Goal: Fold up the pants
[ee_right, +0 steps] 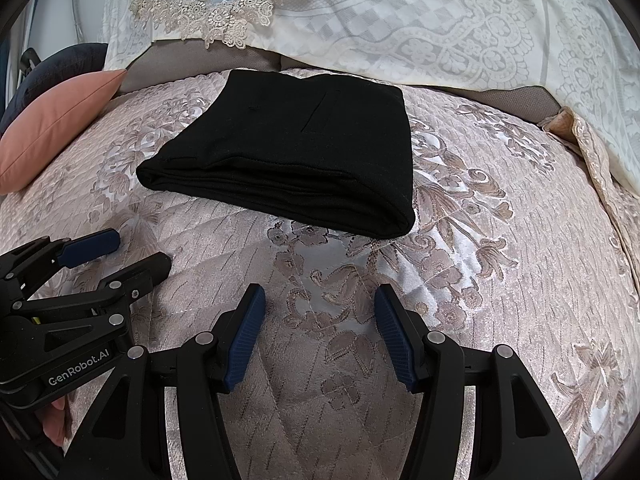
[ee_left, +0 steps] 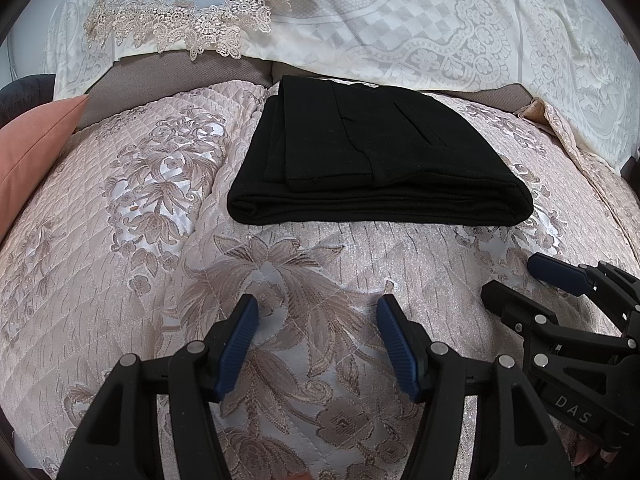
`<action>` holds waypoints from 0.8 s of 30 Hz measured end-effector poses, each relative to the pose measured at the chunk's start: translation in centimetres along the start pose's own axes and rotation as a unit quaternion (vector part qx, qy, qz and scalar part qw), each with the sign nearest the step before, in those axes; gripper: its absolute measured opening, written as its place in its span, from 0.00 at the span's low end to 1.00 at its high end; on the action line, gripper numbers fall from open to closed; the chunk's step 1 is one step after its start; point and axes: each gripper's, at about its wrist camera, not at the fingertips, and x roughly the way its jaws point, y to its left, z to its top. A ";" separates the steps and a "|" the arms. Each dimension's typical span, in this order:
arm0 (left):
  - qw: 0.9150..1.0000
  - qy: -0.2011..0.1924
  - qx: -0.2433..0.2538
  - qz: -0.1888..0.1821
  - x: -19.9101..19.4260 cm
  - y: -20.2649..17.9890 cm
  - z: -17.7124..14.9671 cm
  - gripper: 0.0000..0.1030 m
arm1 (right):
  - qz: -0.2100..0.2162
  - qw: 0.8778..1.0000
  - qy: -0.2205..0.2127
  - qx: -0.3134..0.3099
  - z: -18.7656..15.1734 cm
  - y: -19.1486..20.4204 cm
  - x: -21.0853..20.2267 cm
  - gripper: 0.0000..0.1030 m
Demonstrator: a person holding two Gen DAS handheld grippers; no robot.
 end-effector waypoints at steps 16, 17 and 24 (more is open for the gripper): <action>1.000 0.000 0.001 0.002 0.0 0.0 0.0 0.63 | -0.001 1.000 0.001 0.000 0.0 0.1 0.0 0.56; 1.000 0.000 0.000 0.001 0.0 0.0 0.0 0.63 | -0.001 1.000 0.001 0.000 0.0 0.1 0.0 0.56; 1.000 0.000 -0.002 -0.001 -0.1 0.0 0.0 0.63 | -0.005 1.000 0.003 -0.004 0.2 0.1 0.0 0.56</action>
